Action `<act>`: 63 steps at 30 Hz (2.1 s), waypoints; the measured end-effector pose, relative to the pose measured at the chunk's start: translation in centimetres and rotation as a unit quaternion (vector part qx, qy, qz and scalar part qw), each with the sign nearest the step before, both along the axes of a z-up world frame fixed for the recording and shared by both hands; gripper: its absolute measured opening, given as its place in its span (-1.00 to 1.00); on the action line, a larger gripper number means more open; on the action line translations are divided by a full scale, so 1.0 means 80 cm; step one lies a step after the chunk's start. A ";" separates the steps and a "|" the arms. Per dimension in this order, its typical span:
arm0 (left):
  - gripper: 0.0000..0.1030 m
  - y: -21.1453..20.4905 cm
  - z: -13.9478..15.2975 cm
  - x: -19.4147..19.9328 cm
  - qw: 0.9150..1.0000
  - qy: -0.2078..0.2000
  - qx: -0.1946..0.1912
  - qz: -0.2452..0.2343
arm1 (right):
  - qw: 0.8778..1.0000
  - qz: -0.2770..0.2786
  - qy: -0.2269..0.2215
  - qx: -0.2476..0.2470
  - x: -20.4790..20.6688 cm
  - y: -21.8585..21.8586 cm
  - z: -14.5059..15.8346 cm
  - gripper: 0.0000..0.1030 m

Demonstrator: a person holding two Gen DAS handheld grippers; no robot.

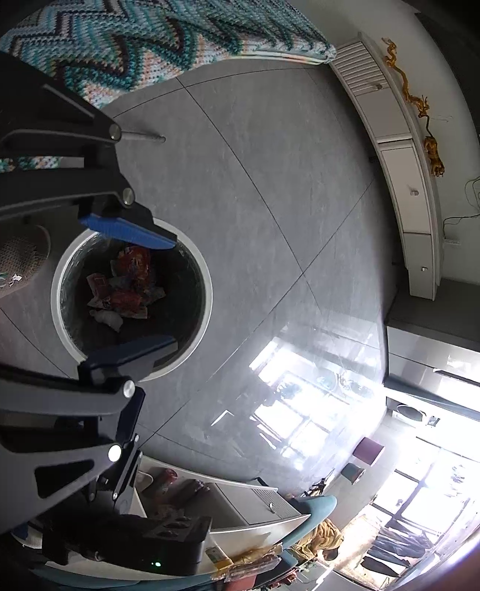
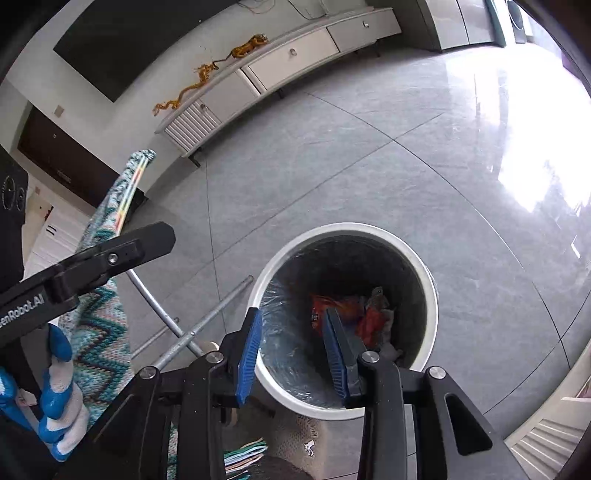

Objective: Collect trash

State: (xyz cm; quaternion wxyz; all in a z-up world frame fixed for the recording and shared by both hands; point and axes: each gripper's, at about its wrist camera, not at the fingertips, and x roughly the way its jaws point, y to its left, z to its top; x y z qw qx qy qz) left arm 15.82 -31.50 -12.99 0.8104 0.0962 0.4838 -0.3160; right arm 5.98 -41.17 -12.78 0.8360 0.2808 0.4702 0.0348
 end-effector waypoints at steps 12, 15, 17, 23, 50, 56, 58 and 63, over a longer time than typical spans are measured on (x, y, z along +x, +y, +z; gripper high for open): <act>-0.07 0.105 0.110 -0.075 0.991 -0.113 -0.007 0.070 | 0.994 0.055 -0.098 -0.014 -0.060 0.070 0.115 -0.14; -0.06 0.148 0.137 -0.097 0.985 -0.141 -0.003 0.100 | 0.989 0.077 -0.128 -0.017 -0.076 0.100 0.146 0.21; 0.09 0.180 0.151 -0.116 0.980 -0.159 -0.004 0.121 | 0.984 0.092 -0.152 -0.021 -0.088 0.122 0.169 0.39; 0.31 0.274 0.183 -0.174 0.956 -0.216 0.028 0.198 | 0.969 0.140 -0.201 -0.027 -0.108 0.186 0.213 0.56; 1.00 0.368 0.187 -0.222 0.899 -0.294 0.074 0.315 | 0.950 0.093 -0.241 -0.178 -0.084 0.306 0.227 1.00; 1.00 0.374 0.170 -0.202 0.904 -0.278 0.073 0.316 | 0.960 0.058 -0.213 -0.171 -0.059 0.286 0.203 1.00; 1.00 0.375 0.165 -0.196 0.906 -0.272 0.072 0.316 | 0.962 0.053 -0.207 -0.170 -0.055 0.284 0.199 1.00; 1.00 0.375 0.155 -0.185 0.910 -0.261 0.071 0.313 | 0.965 0.053 -0.192 -0.171 -0.047 0.288 0.186 1.00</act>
